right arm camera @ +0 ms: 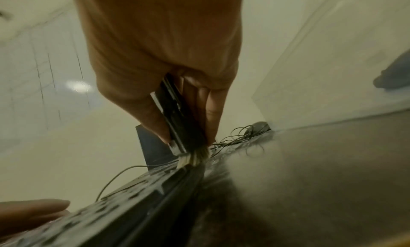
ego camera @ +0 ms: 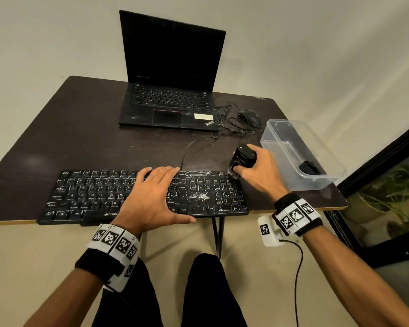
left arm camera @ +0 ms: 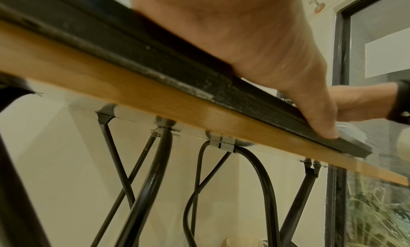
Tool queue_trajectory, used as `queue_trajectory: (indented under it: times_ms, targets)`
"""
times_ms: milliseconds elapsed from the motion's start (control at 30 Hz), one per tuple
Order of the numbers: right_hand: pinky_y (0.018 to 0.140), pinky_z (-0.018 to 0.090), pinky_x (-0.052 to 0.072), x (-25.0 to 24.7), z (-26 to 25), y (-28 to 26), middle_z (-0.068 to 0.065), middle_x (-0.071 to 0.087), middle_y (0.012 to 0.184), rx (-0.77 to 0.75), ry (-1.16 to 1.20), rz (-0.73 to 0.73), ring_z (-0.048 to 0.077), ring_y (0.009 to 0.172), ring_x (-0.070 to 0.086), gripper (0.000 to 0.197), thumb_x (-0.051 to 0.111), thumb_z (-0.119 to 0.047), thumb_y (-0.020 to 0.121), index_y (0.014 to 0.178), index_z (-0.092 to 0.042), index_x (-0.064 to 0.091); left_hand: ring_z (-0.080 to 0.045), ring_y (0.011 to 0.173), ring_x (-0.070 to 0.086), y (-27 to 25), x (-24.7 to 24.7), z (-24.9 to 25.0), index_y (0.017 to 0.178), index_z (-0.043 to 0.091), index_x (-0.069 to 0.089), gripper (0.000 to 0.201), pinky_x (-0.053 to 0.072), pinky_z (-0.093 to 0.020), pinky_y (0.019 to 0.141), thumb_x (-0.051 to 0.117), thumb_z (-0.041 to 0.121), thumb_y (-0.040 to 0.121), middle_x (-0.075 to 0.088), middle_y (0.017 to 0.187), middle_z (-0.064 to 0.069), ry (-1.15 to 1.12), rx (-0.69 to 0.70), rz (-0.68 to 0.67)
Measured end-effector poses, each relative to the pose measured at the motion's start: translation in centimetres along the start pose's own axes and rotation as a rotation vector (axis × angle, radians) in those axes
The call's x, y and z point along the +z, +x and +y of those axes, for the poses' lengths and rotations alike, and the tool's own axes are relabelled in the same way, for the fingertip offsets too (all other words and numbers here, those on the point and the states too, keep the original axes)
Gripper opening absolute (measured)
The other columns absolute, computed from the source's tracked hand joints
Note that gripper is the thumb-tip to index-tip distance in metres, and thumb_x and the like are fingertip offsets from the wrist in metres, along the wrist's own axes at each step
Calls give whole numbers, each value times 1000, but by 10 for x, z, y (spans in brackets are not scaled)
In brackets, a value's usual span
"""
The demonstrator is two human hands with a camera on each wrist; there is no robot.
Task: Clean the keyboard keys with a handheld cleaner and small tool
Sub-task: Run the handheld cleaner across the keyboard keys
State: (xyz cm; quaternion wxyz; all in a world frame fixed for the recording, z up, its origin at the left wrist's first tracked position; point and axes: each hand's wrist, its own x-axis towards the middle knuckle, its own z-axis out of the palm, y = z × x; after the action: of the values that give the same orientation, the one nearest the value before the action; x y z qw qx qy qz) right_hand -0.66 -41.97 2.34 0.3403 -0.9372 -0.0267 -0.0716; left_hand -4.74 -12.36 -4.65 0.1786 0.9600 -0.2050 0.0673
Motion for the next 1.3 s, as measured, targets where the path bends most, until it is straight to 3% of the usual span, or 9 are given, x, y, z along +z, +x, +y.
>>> queue_trajectory:
  times_ms: [167, 300, 600, 767, 867, 1000, 1167, 1233, 1300]
  targets:
    - [87, 52, 61, 0, -1, -6, -4, 77, 90, -30, -7, -51, 22, 90, 73, 32, 77, -34, 71, 100, -21, 72, -13, 152, 32, 0, 0, 0, 161, 19, 32, 141, 6, -42, 131, 48, 109, 54, 40, 163, 3, 6, -9, -10]
    - [91, 54, 60, -3, -1, -5, -1, 78, 95, -26, 9, -40, 23, 95, 73, 29, 82, -23, 77, 104, -19, 73, -14, 153, 31, 0, 0, 1, 162, 19, 31, 142, 5, -42, 131, 47, 110, 53, 39, 164, 2, 9, -6, -20]
    - [86, 48, 61, 6, -6, -6, -4, 78, 89, -83, -2, -44, 21, 88, 73, 26, 80, -25, 76, 100, -22, 73, -13, 152, 33, 1, -1, 0, 161, 19, 34, 141, 7, -43, 131, 46, 110, 53, 41, 162, 3, 8, -6, -14]
    - [86, 51, 61, 1, -3, 3, -4, 77, 88, -47, -3, -8, 23, 88, 73, 26, 79, -25, 74, 98, -20, 72, -15, 151, 35, 0, 0, 1, 160, 18, 36, 140, 8, -43, 131, 50, 108, 54, 43, 161, 2, 12, -1, -5]
    - [85, 47, 61, 8, -12, -4, -3, 78, 90, -123, -17, -98, 21, 88, 73, 28, 81, -25, 75, 102, -21, 74, -14, 151, 34, 1, 0, 0, 160, 19, 35, 139, 9, -44, 131, 50, 108, 54, 42, 161, 3, 11, -8, -2]
    - [81, 47, 60, 12, -14, 0, -2, 76, 84, -88, -7, 0, 24, 83, 71, 21, 80, -19, 75, 94, -18, 71, -14, 152, 34, 0, 0, 0, 160, 19, 34, 140, 7, -44, 131, 49, 109, 54, 42, 162, 3, 17, -8, -9]
    - [84, 46, 61, 13, -20, -2, -4, 78, 89, -113, 12, -79, 21, 88, 73, 30, 80, -29, 71, 99, -21, 74, -13, 151, 33, 0, 0, 0, 161, 20, 33, 140, 8, -44, 131, 47, 109, 54, 41, 162, 4, 17, -13, -4]
    - [84, 46, 61, 11, -18, 2, -5, 78, 87, -86, 25, -47, 19, 87, 73, 26, 81, -26, 72, 96, -21, 74, -13, 152, 33, -1, 0, 1, 161, 20, 33, 140, 8, -44, 131, 46, 109, 53, 41, 162, 3, 17, -9, -13]
    - [85, 46, 61, 9, -18, 4, -5, 78, 88, -93, 1, -121, 18, 87, 73, 26, 83, -24, 73, 97, -24, 74, -13, 152, 33, 0, -1, 0, 161, 20, 33, 140, 8, -44, 131, 47, 109, 54, 40, 163, 3, 14, -12, -10]
